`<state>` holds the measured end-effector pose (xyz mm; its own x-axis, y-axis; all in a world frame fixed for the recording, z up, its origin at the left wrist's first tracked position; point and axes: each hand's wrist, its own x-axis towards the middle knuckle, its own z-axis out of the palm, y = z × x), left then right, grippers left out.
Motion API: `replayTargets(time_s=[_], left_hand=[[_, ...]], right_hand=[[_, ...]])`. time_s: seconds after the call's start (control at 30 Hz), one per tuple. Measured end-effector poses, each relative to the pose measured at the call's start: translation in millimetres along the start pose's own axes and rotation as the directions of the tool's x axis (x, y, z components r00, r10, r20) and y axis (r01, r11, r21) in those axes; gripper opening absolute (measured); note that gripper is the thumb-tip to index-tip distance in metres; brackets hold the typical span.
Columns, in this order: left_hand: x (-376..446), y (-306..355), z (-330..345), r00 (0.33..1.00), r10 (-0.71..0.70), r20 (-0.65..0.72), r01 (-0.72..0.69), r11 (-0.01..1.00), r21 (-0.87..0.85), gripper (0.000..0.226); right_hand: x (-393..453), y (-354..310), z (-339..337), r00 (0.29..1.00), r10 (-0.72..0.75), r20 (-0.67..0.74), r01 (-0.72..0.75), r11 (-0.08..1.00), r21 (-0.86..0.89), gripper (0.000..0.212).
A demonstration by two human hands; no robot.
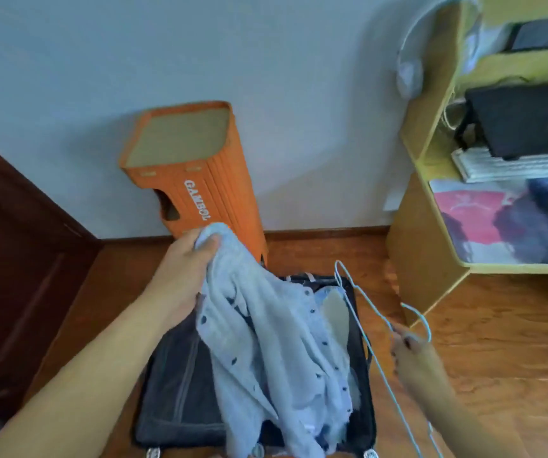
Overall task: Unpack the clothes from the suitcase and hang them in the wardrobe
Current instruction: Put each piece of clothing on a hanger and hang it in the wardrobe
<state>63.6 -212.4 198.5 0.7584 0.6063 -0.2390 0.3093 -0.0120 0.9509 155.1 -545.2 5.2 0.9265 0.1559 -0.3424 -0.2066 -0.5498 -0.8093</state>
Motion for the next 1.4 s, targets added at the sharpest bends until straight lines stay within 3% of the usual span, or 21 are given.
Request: replayTargets(time_s=[0.07,0.13,0.23,0.3,0.43,0.53,0.57,0.63,0.77,0.87,0.93,1.0,1.1,1.17,1.23,1.33,1.4], left_hand=[[-20,50,-11,0.984,0.176,-0.037,-0.16,0.952,0.261,0.023],[-39,99,-29,0.946,0.32,-0.051,-0.241,0.8,0.549,0.031],[-56,153,-55,0.859,0.513,0.0,-0.217,0.363,0.906,0.022],[-73,189,-67,0.784,0.62,0.045,-0.184,0.163,0.969,0.01],[-104,239,-95,0.716,0.698,-0.024,-0.04,0.075,0.996,0.006],[-128,259,-109,0.691,0.722,0.035,0.012,-0.06,0.998,0.006],[-136,264,-112,0.69,0.723,0.031,0.008,-0.051,0.999,0.003],[-149,274,-120,0.679,0.734,-0.027,-0.01,0.046,0.999,0.023],[-162,287,-127,0.637,0.751,-0.176,0.014,0.217,0.976,0.038],[-156,282,-118,0.664,0.661,-0.351,-0.116,0.554,0.824,0.036],[-154,280,-113,0.671,0.63,-0.391,-0.198,0.66,0.724,0.036],[-162,282,-113,0.687,0.656,-0.313,-0.204,0.588,0.783,0.032],[-177,290,-115,0.709,0.701,-0.073,-0.133,0.235,0.963,0.023],[-181,289,-117,0.729,0.684,0.007,-0.121,0.119,0.985,0.02],[-183,284,-116,0.727,0.686,-0.017,-0.128,0.16,0.979,0.021],[-190,281,-108,0.725,0.68,-0.108,-0.166,0.326,0.931,0.026],[-199,281,-95,0.723,0.676,-0.139,-0.23,0.427,0.875,0.029]], right_hand=[[-7,-39,-31,0.994,-0.103,0.022,0.101,0.993,0.06,0.028],[-13,-81,-60,0.982,-0.186,0.019,0.184,0.979,0.091,0.032],[-18,-142,-84,0.95,-0.312,0.0,0.308,0.939,0.152,0.04],[-30,-187,-95,0.912,-0.41,-0.029,0.407,0.894,0.186,0.039],[-66,-247,-102,0.859,-0.507,-0.071,0.504,0.811,0.296,0.029],[-87,-268,-112,0.839,-0.524,-0.145,0.542,0.785,0.301,0.032],[-89,-272,-116,0.837,-0.518,-0.176,0.547,0.777,0.313,0.033],[-89,-277,-126,0.844,-0.501,-0.192,0.536,0.772,0.342,0.035],[-106,-282,-120,0.782,-0.621,-0.055,0.595,0.717,0.364,0.032],[-132,-298,-103,0.697,-0.717,-0.032,0.687,0.655,0.315,0.028],[-147,-311,-91,0.649,-0.757,-0.076,0.746,0.613,0.26,0.026],[-159,-322,-80,0.596,-0.8,-0.064,0.796,0.58,0.171,0.025],[-180,-324,-70,0.55,-0.824,0.134,0.834,0.55,-0.037,0.03],[-193,-327,-74,0.586,-0.806,0.088,0.8,0.592,0.094,0.031],[-190,-333,-68,0.649,-0.76,-0.03,0.737,0.618,0.274,0.032],[-190,-328,-41,0.643,-0.73,0.233,0.71,0.682,0.177,0.038],[-184,-313,-21,0.674,-0.683,0.281,0.658,0.728,0.191,0.033]])
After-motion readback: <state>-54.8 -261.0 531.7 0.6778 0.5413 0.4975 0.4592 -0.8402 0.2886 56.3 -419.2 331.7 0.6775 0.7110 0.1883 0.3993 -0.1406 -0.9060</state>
